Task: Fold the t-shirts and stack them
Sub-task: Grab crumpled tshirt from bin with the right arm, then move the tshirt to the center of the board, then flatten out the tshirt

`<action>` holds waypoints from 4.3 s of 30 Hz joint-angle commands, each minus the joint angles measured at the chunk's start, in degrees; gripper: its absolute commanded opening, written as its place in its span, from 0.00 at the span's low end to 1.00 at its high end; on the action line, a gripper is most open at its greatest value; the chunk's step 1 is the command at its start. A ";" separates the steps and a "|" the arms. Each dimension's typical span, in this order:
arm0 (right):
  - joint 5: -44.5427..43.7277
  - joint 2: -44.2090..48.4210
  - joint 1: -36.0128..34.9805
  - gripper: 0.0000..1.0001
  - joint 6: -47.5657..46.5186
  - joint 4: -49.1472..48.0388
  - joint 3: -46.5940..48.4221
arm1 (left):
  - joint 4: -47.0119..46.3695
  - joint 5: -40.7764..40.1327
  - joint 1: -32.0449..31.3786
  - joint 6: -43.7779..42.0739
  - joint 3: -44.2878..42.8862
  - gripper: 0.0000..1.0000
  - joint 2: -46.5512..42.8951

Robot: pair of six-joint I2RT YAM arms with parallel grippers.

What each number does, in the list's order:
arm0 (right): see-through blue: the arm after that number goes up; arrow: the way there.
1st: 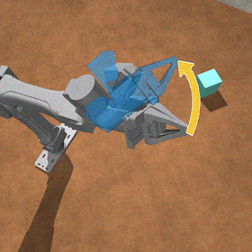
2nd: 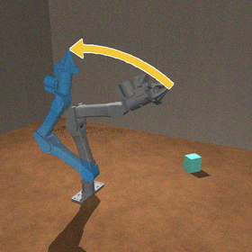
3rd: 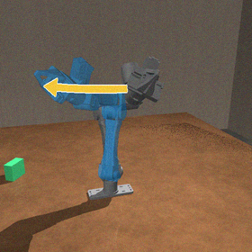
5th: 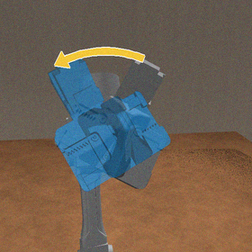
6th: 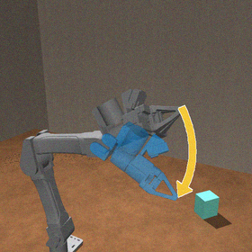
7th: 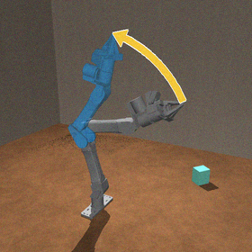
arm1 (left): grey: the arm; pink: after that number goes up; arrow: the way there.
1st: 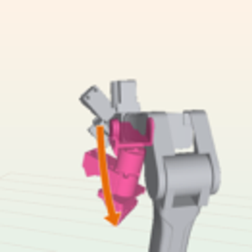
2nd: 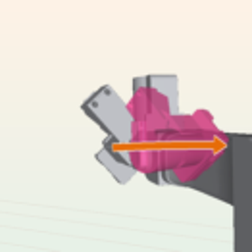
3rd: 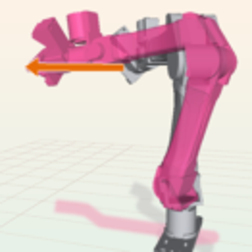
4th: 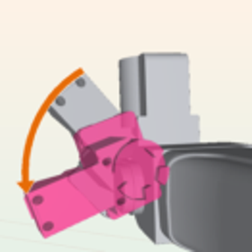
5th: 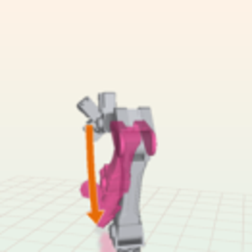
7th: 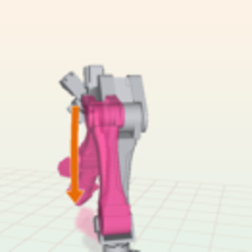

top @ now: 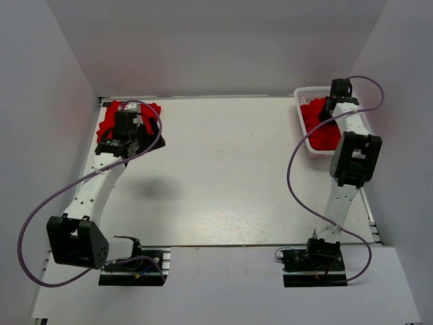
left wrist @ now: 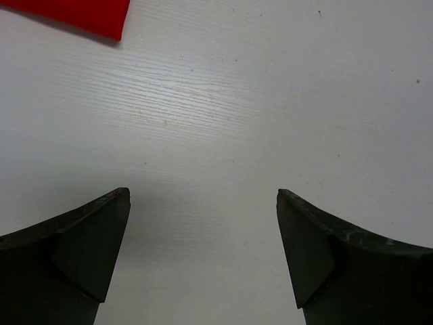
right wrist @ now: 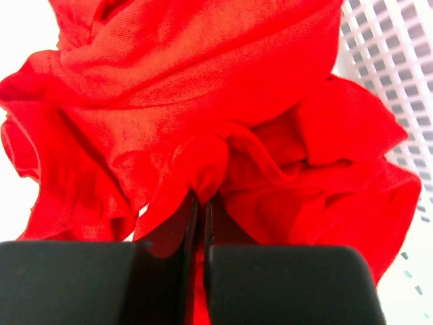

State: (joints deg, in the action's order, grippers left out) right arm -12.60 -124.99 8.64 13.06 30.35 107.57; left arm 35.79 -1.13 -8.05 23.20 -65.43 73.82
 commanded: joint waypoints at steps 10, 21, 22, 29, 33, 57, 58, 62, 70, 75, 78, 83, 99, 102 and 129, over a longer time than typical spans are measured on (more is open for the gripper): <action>-0.58 14.05 0.41 0.00 -2.33 -5.12 0.27 | 0.68 -0.72 -0.12 -0.17 -2.60 1.00 -0.87; 0.82 25.49 0.32 0.00 -11.04 -10.48 6.42 | 1.21 -0.19 -0.12 -0.17 -3.12 1.00 -1.40; 1.26 25.76 0.32 0.00 -11.04 -10.40 8.43 | 1.73 -0.19 -0.12 -0.17 -3.13 1.00 -1.40; 17.24 26.46 0.06 0.00 -12.35 -13.45 21.80 | 2.27 -0.19 -0.12 -0.17 -3.65 1.00 -0.87; 29.71 30.76 -0.12 0.00 -7.20 -21.28 21.11 | 2.27 0.42 -0.12 -0.17 -4.26 1.00 -1.40; 72.10 39.38 -19.61 0.00 12.53 -56.19 -18.31 | 7.36 -0.28 0.41 2.55 -2.61 1.00 -6.32; 70.54 40.17 -21.02 0.00 11.99 -56.71 -24.02 | 7.36 -0.80 0.41 2.55 -2.60 1.00 -6.32; 64.55 42.99 -24.28 0.00 16.11 -70.32 -45.05 | 7.89 -0.81 0.41 3.08 -1.19 1.00 -7.02; 54.29 37.98 -28.85 0.42 4.45 -49.44 -54.58 | 7.90 0.51 -0.29 2.55 0.39 1.00 -2.56; 43.64 37.71 -28.60 0.90 0.92 -32.75 -49.30 | 7.37 2.88 -0.30 2.55 0.92 1.00 1.49; 35.55 40.96 -28.60 0.90 1.00 -30.44 -48.15 | 7.36 3.93 -0.30 2.03 0.92 1.00 3.78; 24.57 49.13 -28.51 0.90 2.49 -25.44 -50.17 | 6.14 4.63 -0.82 2.02 0.39 1.00 5.63; -2.70 67.24 -28.33 0.90 13.40 -3.01 -62.38 | 2.35 5.44 -8.81 -1.67 -8.56 1.00 24.87; 0.55 69.96 -28.42 0.90 12.61 -4.42 -67.74 | 0.79 4.82 -11.27 -5.51 -9.62 1.00 26.98; 9.96 61.71 -29.12 0.83 11.72 -14.44 -73.03 | -4.49 3.57 -15.50 -9.66 -8.32 0.23 39.03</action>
State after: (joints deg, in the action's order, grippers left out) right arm -3.92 -61.58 -19.94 24.95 20.10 34.94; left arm 33.54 -0.86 -22.81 14.59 -75.61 111.90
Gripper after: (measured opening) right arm 0.839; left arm 0.274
